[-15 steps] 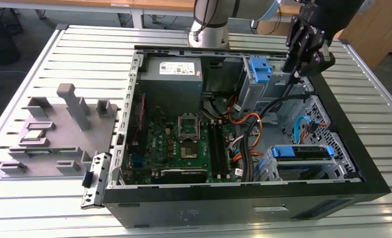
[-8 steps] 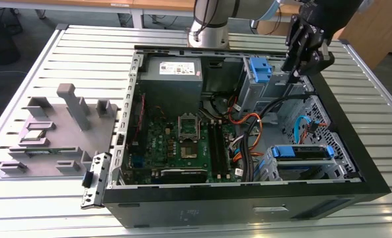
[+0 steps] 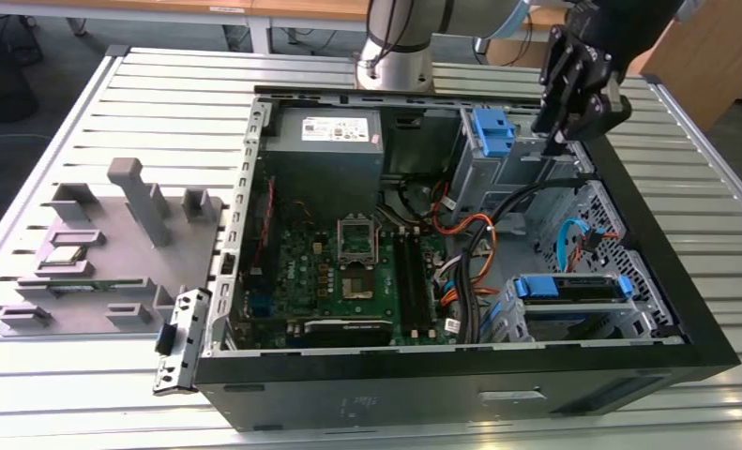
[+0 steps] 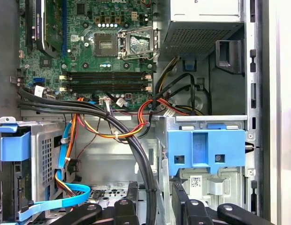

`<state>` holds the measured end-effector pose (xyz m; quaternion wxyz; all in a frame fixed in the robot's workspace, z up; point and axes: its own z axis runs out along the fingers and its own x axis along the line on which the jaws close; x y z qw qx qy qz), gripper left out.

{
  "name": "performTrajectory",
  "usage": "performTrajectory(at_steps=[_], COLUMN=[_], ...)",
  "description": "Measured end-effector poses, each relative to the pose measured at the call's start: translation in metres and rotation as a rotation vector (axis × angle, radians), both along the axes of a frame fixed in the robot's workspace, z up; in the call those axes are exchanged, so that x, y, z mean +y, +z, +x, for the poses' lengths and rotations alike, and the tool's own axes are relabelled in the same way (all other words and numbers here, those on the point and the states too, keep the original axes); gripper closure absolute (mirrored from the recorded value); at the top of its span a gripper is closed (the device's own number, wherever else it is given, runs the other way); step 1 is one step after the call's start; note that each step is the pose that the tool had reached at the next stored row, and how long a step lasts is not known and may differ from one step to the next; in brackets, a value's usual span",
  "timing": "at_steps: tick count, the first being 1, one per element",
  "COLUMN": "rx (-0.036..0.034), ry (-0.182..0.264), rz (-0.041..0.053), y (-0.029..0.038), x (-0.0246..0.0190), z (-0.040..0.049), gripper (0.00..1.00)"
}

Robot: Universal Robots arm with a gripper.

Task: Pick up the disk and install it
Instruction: 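Insert the disk into the insertion slot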

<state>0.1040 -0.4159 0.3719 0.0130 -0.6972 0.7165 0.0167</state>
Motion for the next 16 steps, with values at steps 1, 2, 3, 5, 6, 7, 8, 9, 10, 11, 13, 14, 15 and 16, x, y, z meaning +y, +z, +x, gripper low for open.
performTrajectory(at_steps=[1, 2, 3, 5, 6, 7, 8, 9, 10, 11, 13, 14, 15, 16], rx=[0.0, 0.0, 0.0, 0.0, 0.0, 0.0, 0.0, 0.0, 0.0, 0.0, 0.0, 0.0, 0.0, 0.0], ry=[0.0, 0.0, 0.0, 0.0, 0.0, 0.0, 0.0, 0.0, 0.0, 0.0, 0.0, 0.0, 0.0, 0.0], rz=[0.0, 0.0, 0.0, 0.0, 0.0, 0.0, 0.0, 0.0, 0.0001, 0.0, 0.0, 0.0, 0.0001, 0.0], y=[0.0, 0.0, 0.0, 0.0, 0.0, 0.0, 0.0, 0.0, 0.0, 0.0, 0.0, 0.0, 0.0, 0.0], x=[0.0004, 0.0007, 0.0011, 0.0019, 0.0023, 0.0026, 0.003, 0.0034, 0.0038, 0.0042, 0.0049, 0.0053, 0.0056, 0.0061], z=[0.0, 0.0, 0.0, 0.0, 0.0, 0.0, 0.0, 0.0, 0.0, 0.0, 0.0, 0.0, 0.0, 0.0], gripper=[0.58, 0.58, 0.58, 0.58, 0.58, 0.58, 0.58, 0.58, 0.58, 0.58, 0.58, 0.58, 0.58, 0.58])
